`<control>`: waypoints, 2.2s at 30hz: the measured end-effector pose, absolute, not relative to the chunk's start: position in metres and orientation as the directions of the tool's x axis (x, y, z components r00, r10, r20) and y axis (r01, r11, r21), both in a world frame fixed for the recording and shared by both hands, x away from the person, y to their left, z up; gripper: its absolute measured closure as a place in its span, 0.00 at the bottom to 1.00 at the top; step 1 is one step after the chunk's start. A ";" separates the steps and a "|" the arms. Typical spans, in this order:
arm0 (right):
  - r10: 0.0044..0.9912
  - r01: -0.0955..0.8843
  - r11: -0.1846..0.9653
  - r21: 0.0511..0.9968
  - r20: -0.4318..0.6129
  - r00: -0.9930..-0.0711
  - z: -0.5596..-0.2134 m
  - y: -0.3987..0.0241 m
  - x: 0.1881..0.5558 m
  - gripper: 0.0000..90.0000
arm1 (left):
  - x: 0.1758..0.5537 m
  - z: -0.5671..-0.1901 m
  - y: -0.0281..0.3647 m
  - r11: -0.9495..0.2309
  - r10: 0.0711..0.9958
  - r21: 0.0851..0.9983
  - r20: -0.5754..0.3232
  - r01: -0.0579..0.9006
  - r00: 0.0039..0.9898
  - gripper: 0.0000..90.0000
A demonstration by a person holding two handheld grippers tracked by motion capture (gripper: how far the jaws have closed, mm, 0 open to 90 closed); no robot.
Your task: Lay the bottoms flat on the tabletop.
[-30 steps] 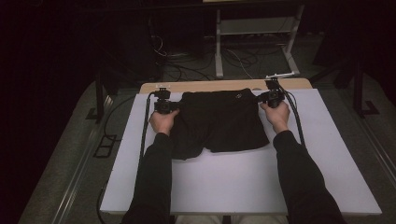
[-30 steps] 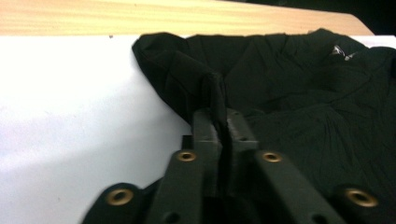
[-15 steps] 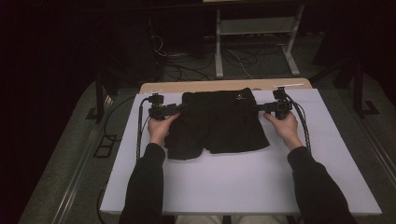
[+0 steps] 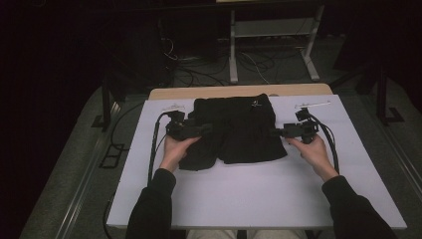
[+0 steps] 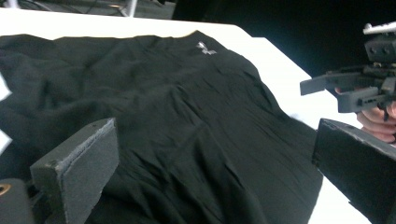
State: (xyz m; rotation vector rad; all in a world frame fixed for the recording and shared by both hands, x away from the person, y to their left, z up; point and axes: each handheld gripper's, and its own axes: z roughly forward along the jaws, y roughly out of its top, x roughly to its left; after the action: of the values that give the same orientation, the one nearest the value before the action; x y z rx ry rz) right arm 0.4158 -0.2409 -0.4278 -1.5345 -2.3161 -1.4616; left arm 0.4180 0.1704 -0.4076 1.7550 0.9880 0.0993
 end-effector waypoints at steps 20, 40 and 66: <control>0.713 0.738 0.123 0.663 0.458 -0.531 -0.446 -0.255 0.365 0.10 | 0.370 -0.434 0.124 -0.266 0.556 0.824 -0.292 0.500 0.778 0.06; 0.738 0.771 0.110 0.627 0.468 -0.486 -0.455 -0.262 0.355 0.47 | 0.348 -0.455 0.089 -0.587 0.461 0.759 0.027 0.282 0.887 0.40; 0.656 0.705 0.061 0.706 0.504 -0.561 -0.411 -0.247 0.396 0.97 | 0.408 -0.401 0.103 -0.538 0.523 0.761 -0.036 0.363 0.851 0.95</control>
State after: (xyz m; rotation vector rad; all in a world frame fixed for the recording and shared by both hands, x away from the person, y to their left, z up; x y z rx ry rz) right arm 0.3959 -0.2471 -0.4110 -1.4467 -2.2516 -1.5499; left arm 0.4075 0.1028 -0.4011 2.1962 0.6412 0.2477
